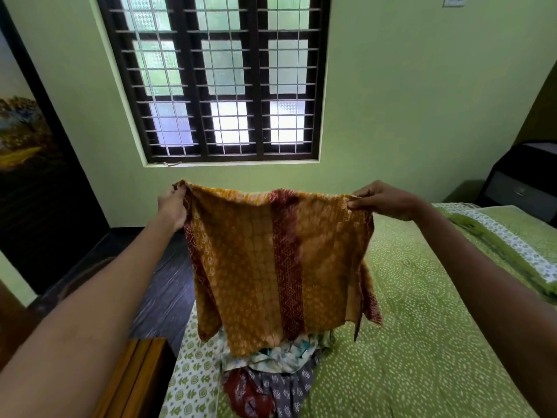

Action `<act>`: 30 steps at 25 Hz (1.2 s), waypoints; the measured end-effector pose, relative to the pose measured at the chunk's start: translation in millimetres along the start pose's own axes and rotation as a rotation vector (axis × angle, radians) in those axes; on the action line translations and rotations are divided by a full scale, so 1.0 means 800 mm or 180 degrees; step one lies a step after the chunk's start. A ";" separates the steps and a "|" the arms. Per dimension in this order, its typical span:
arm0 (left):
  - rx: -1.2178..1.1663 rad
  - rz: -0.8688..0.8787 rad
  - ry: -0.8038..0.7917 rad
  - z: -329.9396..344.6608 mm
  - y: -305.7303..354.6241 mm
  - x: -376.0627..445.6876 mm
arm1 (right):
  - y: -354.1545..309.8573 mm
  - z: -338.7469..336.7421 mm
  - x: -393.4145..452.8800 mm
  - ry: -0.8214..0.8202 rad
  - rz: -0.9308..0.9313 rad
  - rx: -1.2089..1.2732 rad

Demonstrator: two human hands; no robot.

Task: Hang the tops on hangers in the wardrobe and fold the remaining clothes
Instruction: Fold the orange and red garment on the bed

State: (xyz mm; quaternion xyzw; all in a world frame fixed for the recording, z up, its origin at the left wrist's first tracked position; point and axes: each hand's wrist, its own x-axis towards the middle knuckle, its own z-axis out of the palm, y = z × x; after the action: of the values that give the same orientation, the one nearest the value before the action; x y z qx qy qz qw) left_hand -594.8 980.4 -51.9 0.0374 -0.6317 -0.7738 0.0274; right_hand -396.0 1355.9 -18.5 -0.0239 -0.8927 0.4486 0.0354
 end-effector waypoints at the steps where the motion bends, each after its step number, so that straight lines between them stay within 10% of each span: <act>1: -0.0596 -0.0359 -0.0120 0.000 -0.006 -0.004 | -0.005 0.001 0.003 -0.0118 -0.0055 -0.0312; 5: -0.0693 -0.0658 -0.1032 0.035 -0.016 -0.037 | -0.030 0.030 0.028 0.0577 -0.0720 -0.1731; 10: -0.1476 -0.1082 -0.3051 0.064 0.002 -0.066 | -0.086 0.063 0.018 -0.0663 -0.0969 0.0211; 15: -0.0120 -0.0638 -0.3670 0.106 -0.002 -0.118 | -0.101 0.086 0.036 -0.0423 -0.1556 -0.0668; 21: -0.0875 -0.0850 -0.4691 0.128 -0.018 -0.136 | -0.106 0.088 0.011 -0.0899 -0.1402 0.0363; 24: -0.0285 -0.0809 -0.4367 0.136 -0.019 -0.130 | -0.098 0.079 0.002 -0.0788 -0.1435 0.0325; 30: 0.0477 -0.0483 -0.3463 0.144 0.000 -0.106 | -0.040 0.090 -0.001 0.0156 -0.0724 -0.2272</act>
State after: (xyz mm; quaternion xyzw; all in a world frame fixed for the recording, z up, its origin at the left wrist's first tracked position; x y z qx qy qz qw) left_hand -521.0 1100.2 -27.0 -0.3205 -0.6036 -0.6343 -0.3615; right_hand -401.9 1279.0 -35.6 0.0538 -0.9887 0.1017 0.0958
